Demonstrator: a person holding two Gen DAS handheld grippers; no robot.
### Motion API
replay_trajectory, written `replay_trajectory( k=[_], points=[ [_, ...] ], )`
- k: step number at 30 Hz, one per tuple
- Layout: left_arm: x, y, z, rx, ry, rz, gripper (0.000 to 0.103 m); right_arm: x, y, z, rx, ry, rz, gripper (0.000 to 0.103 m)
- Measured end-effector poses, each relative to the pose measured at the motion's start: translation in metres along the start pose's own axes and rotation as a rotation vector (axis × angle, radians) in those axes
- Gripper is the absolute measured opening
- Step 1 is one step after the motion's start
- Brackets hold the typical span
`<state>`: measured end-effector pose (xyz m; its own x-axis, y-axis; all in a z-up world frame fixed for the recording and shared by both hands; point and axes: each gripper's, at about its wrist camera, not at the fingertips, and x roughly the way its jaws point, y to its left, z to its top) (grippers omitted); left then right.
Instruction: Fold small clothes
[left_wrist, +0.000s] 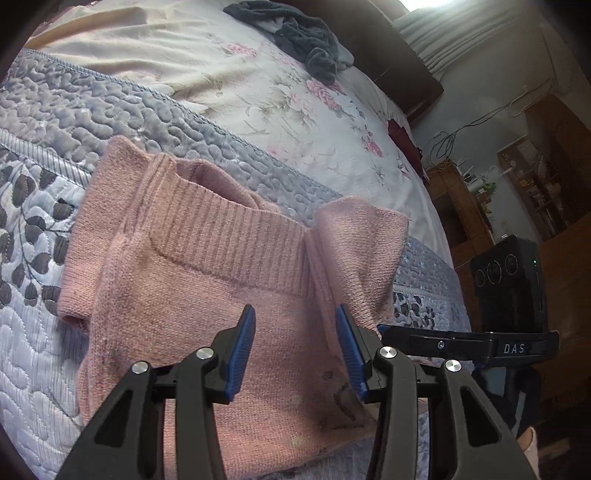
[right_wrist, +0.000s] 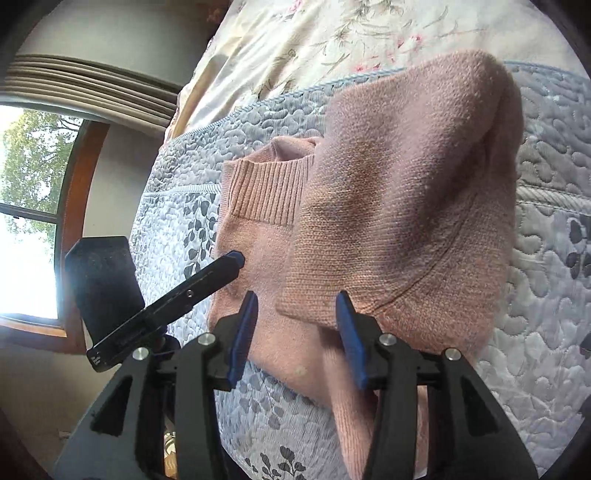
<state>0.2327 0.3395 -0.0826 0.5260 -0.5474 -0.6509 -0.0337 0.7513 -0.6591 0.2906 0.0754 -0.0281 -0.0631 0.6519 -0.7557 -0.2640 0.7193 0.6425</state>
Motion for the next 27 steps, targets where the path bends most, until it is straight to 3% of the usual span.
replay_trajectory(
  k=[3, 7, 13, 18, 21, 22, 27],
  points=[
    [0.020, -0.005, -0.002, -0.055, 0.046, -0.044, 0.052, -0.037, -0.010, -0.009, -0.002, -0.057, -0.026, 0.044],
    [0.045, -0.015, -0.006, -0.097, 0.073, -0.096, 0.052, -0.079, -0.044, -0.027, -0.002, -0.121, -0.158, 0.044],
    [0.084, -0.018, -0.011, -0.161, 0.134, -0.094, 0.054, -0.092, -0.110, -0.061, 0.096, -0.127, -0.169, 0.044],
    [0.103, -0.019, -0.015, -0.210, 0.133, -0.114, 0.052, -0.077, -0.131, -0.085, 0.157, -0.130, -0.137, 0.044],
    [0.104, -0.029, -0.014, -0.180, 0.108, -0.083, 0.034, -0.073, -0.137, -0.091, 0.176, -0.123, -0.130, 0.044],
    [0.103, -0.032, -0.014, -0.168, 0.097, -0.085, 0.024, -0.072, -0.138, -0.092, 0.180, -0.121, -0.129, 0.044],
    [0.086, -0.055, -0.013, -0.078, 0.035, -0.085, 0.020, -0.071, -0.138, -0.098, 0.188, -0.122, -0.120, 0.044]
  ],
)
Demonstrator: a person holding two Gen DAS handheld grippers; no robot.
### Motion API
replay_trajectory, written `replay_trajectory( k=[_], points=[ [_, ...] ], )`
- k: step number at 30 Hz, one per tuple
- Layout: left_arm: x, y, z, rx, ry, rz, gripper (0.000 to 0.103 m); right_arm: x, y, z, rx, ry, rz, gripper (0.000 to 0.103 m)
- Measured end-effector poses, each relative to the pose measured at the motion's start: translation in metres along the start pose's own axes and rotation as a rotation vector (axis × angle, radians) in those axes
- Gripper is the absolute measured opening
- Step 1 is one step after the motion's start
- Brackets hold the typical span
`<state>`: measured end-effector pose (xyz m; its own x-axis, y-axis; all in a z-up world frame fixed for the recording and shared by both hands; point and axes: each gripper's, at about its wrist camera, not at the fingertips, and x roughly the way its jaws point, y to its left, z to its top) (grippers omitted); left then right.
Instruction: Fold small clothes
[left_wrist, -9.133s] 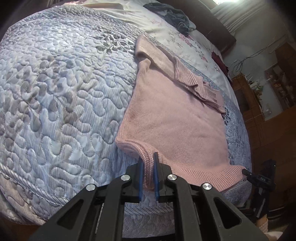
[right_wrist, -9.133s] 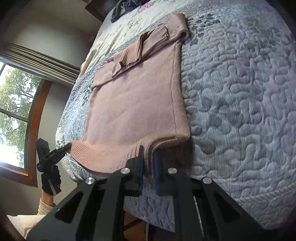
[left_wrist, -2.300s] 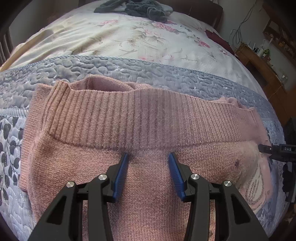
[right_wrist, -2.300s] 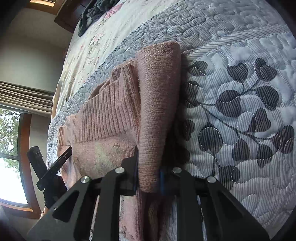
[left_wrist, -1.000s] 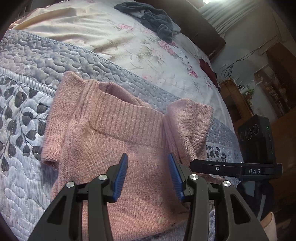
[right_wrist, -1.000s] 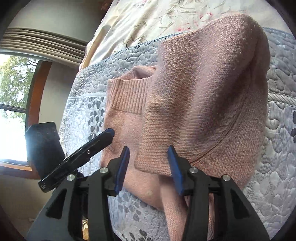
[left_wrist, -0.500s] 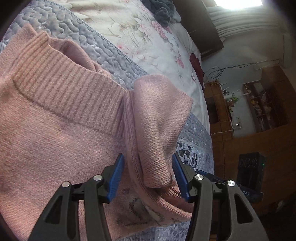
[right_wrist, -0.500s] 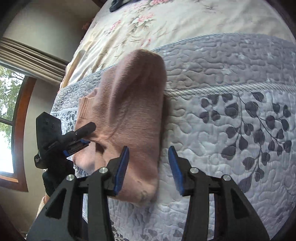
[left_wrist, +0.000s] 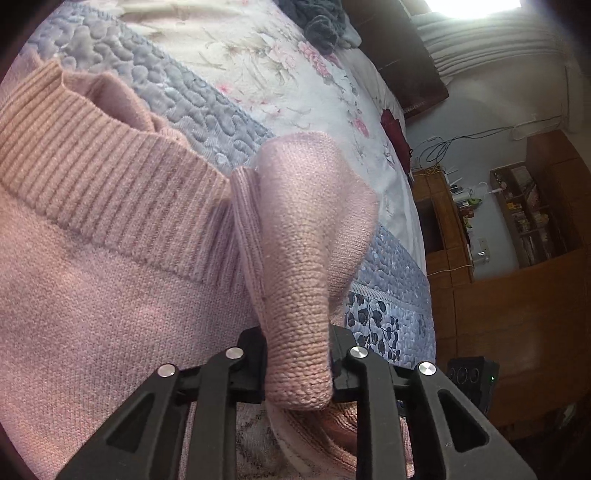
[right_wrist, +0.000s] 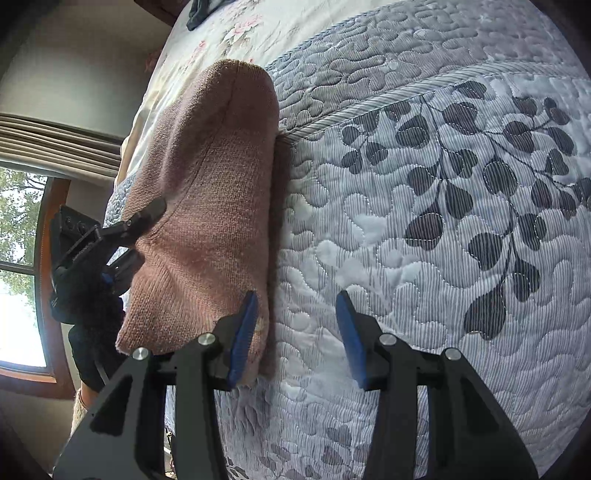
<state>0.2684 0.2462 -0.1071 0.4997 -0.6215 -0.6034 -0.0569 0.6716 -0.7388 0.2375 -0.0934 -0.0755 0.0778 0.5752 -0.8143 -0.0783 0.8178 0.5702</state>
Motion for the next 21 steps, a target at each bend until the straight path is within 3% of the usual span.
replay_trajectory(
  k=[5, 9, 16, 21],
  points=[
    [-0.042, -0.017, 0.009, 0.068, -0.056, -0.022, 0.020, 0.004, 0.009, -0.005, -0.030, 0.006, -0.020, 0.044],
    [-0.086, -0.008, 0.024, 0.080, -0.101, -0.015, 0.020, 0.008, 0.020, -0.007, -0.055, 0.009, -0.019, 0.044],
    [-0.150, 0.038, 0.046, 0.085, -0.161, 0.069, 0.019, 0.023, 0.046, -0.008, -0.102, 0.020, 0.001, 0.044],
    [-0.168, 0.086, 0.053, 0.032, -0.177, 0.099, 0.019, 0.039, 0.071, -0.012, -0.157, 0.041, 0.009, 0.044]
  ],
)
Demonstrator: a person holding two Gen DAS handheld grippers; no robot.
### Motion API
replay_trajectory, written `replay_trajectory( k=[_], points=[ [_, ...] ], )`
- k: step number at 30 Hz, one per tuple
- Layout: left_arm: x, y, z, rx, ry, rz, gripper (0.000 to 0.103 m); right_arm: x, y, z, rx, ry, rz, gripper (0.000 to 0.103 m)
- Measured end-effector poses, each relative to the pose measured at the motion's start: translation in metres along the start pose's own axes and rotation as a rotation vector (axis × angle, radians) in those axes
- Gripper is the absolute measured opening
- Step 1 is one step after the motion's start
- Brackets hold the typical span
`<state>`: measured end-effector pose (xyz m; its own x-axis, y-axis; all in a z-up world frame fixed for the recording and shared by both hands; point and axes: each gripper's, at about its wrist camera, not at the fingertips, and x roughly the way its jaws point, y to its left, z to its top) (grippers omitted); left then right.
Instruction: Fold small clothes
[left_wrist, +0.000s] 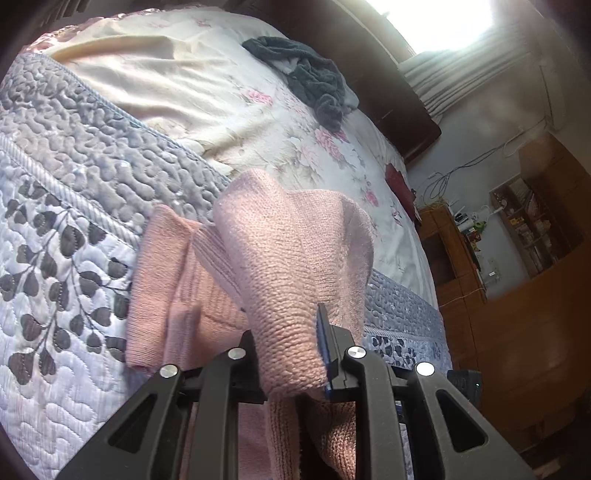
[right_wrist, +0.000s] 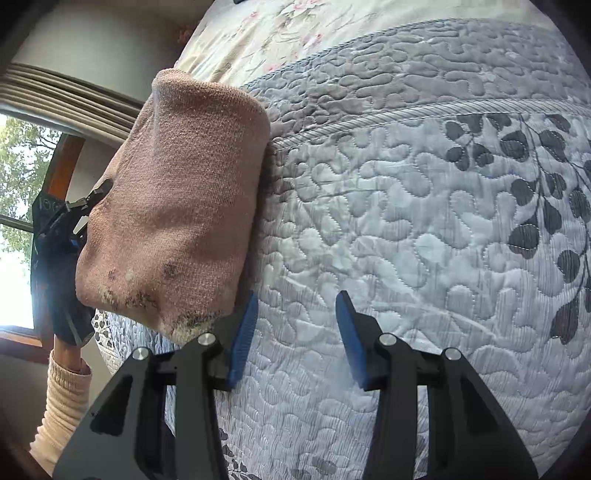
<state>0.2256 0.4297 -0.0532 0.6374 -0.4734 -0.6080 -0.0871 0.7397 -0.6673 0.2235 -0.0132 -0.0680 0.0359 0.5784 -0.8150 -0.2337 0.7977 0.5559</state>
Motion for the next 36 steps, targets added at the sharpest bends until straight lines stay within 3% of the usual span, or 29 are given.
replay_trajectory(
  k=[5, 10, 16, 21, 23, 24, 26, 29, 31, 34, 36],
  points=[
    [0.013, 0.046, -0.006, -0.059, 0.039, 0.025, 0.020, 0.013, 0.021, -0.001, -0.040, 0.022, 0.000, 0.048],
    [0.034, 0.061, -0.021, -0.037, 0.079, 0.048, 0.020, 0.030, 0.034, -0.003, -0.077, 0.044, -0.005, 0.048],
    [0.015, 0.061, -0.026, -0.075, 0.085, 0.049, 0.025, 0.041, 0.052, -0.006, -0.114, 0.061, 0.000, 0.048],
    [-0.033, 0.036, -0.050, 0.045, 0.081, 0.120, 0.031, 0.044, 0.059, -0.010, -0.120, 0.056, 0.020, 0.051],
    [-0.048, 0.025, -0.064, 0.074, 0.087, 0.106, 0.044, 0.047, 0.061, -0.012, -0.111, 0.058, 0.037, 0.052],
    [-0.051, 0.021, -0.071, 0.087, 0.093, 0.112, 0.045, 0.049, 0.062, -0.013, -0.102, 0.059, 0.046, 0.053],
    [-0.052, 0.017, -0.082, 0.096, 0.109, 0.126, 0.050, 0.054, 0.063, -0.015, -0.086, 0.059, 0.052, 0.053],
    [-0.038, 0.018, -0.092, 0.096, 0.159, 0.141, 0.050, 0.061, 0.067, -0.018, -0.083, 0.063, 0.039, 0.053],
    [-0.030, 0.018, -0.096, 0.097, 0.167, 0.153, 0.048, 0.063, 0.070, -0.021, -0.090, 0.067, 0.024, 0.053],
    [-0.022, 0.020, -0.096, 0.100, 0.191, 0.123, 0.009, 0.063, 0.072, -0.022, -0.089, 0.069, 0.024, 0.053],
    [-0.029, 0.027, -0.094, 0.055, 0.170, 0.089, 0.007, 0.059, 0.072, -0.023, -0.085, 0.064, 0.031, 0.053]
  ],
)
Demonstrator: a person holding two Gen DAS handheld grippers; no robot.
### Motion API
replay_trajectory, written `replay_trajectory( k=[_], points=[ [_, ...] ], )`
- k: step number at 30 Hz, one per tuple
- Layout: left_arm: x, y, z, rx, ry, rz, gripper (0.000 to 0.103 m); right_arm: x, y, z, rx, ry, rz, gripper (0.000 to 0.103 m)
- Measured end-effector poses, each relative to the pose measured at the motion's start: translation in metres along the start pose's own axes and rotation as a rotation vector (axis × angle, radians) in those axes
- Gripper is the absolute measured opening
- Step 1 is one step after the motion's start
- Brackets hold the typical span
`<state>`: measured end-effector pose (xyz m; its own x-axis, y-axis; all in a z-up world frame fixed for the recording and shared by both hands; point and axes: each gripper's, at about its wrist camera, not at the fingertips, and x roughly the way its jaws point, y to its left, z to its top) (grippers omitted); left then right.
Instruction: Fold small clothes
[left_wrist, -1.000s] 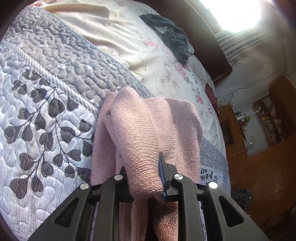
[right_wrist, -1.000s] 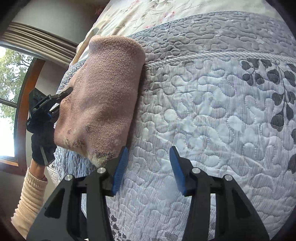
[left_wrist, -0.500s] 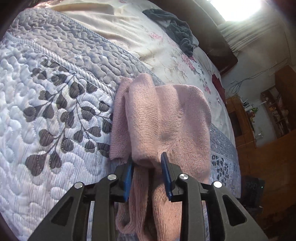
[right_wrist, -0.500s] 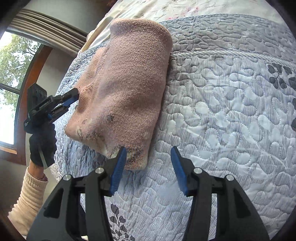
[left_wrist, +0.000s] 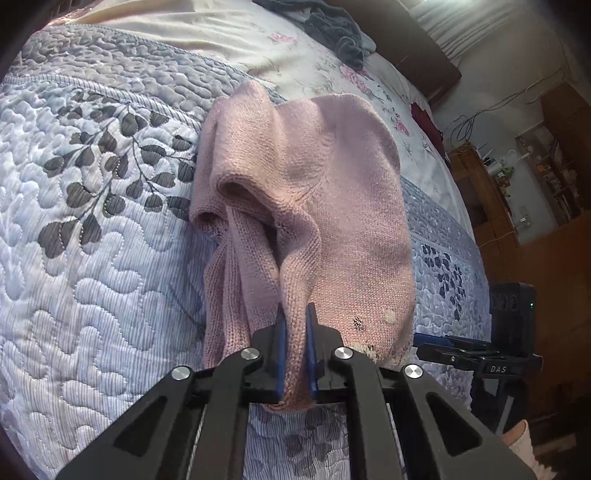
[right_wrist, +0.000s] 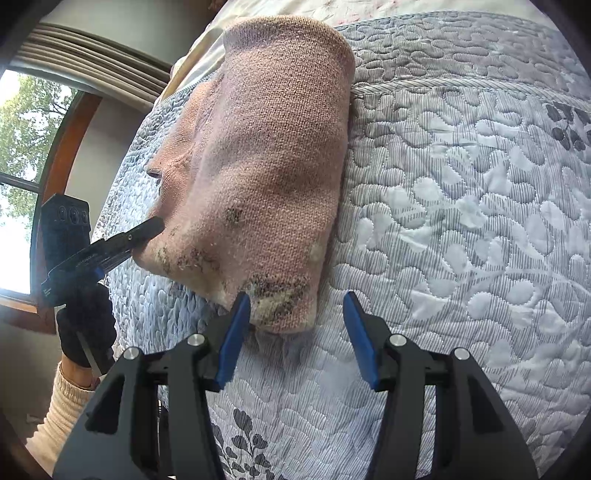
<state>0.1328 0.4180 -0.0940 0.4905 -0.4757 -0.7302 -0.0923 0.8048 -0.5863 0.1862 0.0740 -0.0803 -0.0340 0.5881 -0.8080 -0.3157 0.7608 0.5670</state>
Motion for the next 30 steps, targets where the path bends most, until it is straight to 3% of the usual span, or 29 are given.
replay_trajectory(
  k=[3, 6, 12, 14, 15, 16, 18, 22, 27, 28, 29, 30],
  points=[
    [-0.021, 0.018, 0.000, -0.034, -0.067, -0.002, 0.007, -0.003, 0.001, 0.001, 0.009, -0.007, 0.036, 0.054],
    [-0.019, 0.041, -0.003, -0.097, -0.045, -0.036, 0.007, 0.002, 0.001, 0.001, 0.012, 0.001, 0.061, 0.055],
    [-0.003, 0.044, -0.009, -0.099, -0.023, -0.058, 0.008, 0.032, 0.008, 0.005, 0.057, 0.041, 0.112, 0.055],
    [-0.001, 0.045, -0.008, -0.104, -0.019, -0.055, 0.009, 0.040, 0.009, 0.006, 0.072, 0.053, 0.119, 0.047],
    [-0.001, 0.045, -0.007, -0.107, -0.017, -0.056, 0.009, 0.041, 0.009, 0.005, 0.073, 0.053, 0.122, 0.034],
    [-0.001, 0.045, -0.006, -0.107, -0.015, -0.056, 0.011, 0.039, 0.008, 0.004, 0.070, 0.048, 0.121, 0.028],
    [-0.001, 0.043, -0.005, -0.096, -0.013, -0.050, 0.014, 0.032, 0.006, -0.001, 0.078, 0.032, 0.149, 0.022],
    [0.008, 0.043, -0.004, -0.077, 0.003, -0.025, 0.016, 0.033, 0.002, -0.017, 0.081, 0.030, 0.089, 0.021],
    [0.012, 0.047, -0.007, -0.094, 0.003, -0.024, 0.018, 0.038, 0.007, -0.010, 0.052, 0.044, 0.047, 0.023],
    [0.010, 0.045, -0.006, -0.092, 0.005, -0.018, 0.021, 0.035, 0.011, -0.008, 0.030, 0.042, 0.038, 0.026],
    [0.007, 0.044, -0.006, -0.091, 0.006, 0.005, 0.034, 0.032, 0.015, -0.006, 0.012, 0.038, 0.035, 0.028],
    [0.002, 0.041, -0.005, -0.091, 0.003, 0.020, 0.039, 0.028, 0.019, -0.003, 0.002, 0.033, 0.032, 0.032]
  ],
)
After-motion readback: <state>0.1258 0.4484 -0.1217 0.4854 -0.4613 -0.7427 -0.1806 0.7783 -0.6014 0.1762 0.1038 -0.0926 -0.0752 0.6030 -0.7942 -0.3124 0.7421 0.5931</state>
